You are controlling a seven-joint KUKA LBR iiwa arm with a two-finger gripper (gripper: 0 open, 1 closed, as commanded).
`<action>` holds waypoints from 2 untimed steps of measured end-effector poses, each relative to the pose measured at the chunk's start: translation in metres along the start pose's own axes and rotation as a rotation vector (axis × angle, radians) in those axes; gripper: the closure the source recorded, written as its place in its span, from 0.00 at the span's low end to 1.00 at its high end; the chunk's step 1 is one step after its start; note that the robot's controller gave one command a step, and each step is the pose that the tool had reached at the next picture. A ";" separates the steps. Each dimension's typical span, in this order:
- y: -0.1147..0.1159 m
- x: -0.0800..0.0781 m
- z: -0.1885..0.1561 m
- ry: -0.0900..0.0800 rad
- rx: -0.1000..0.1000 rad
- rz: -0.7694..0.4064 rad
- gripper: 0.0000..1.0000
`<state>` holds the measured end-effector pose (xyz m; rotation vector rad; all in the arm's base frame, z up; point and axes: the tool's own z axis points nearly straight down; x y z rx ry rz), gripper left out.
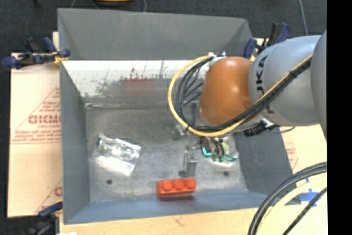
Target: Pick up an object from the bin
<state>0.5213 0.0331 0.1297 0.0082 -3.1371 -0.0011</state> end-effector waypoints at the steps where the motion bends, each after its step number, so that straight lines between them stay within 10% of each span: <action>1: 0.001 0.032 0.044 -0.015 0.001 -0.153 0.00; 2: 0.006 0.039 0.050 -0.029 -0.001 -0.336 0.00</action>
Offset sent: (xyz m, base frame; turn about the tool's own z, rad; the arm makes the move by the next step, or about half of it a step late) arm -0.0363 0.0011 -0.0478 -0.1539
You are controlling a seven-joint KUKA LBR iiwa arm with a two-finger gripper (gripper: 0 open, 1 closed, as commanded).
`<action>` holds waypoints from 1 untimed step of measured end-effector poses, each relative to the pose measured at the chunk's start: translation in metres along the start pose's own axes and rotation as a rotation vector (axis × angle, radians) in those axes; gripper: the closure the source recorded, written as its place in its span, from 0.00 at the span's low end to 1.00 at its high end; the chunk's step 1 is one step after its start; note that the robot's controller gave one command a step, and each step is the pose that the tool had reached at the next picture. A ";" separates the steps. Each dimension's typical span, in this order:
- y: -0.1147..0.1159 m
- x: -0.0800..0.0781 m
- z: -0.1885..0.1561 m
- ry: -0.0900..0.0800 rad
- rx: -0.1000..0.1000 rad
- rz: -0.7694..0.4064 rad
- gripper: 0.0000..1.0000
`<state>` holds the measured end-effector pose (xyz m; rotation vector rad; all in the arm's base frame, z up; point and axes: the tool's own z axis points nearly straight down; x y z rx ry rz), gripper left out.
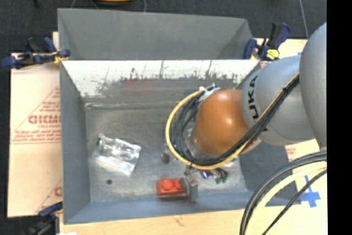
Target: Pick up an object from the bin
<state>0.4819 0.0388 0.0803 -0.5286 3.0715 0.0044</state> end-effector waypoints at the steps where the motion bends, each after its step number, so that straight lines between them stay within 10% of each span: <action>1: 0.002 -0.003 0.001 0.007 -0.006 -0.265 0.00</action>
Offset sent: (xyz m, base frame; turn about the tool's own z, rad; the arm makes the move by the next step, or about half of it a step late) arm -0.0038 -0.0022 -0.0103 -0.2655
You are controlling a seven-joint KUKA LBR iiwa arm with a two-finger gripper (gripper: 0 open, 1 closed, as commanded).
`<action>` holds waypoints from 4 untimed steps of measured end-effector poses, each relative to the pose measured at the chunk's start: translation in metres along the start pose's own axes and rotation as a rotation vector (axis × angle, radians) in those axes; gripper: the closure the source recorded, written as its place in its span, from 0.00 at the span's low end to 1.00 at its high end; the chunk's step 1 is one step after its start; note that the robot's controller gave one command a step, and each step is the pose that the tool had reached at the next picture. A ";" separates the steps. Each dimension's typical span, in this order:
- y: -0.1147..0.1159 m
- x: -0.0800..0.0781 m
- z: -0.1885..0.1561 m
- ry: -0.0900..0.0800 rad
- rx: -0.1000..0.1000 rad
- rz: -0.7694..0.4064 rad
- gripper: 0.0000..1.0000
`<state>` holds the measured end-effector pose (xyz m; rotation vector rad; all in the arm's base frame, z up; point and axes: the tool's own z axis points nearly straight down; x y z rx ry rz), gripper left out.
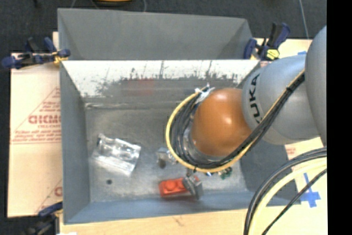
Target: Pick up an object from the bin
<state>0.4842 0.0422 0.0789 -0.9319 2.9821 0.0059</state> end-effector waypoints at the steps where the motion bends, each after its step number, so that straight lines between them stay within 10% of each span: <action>1: -0.002 0.003 0.001 0.003 0.000 0.024 0.00; 2: 0.001 0.005 0.001 0.001 0.002 -0.063 0.00; 3: -0.004 0.006 0.000 -0.003 0.013 -0.059 1.00; 4: -0.019 0.004 -0.160 0.008 0.005 0.003 1.00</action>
Offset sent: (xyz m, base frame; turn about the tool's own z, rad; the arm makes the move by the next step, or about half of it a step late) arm -0.0076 -0.0077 -0.0089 0.0272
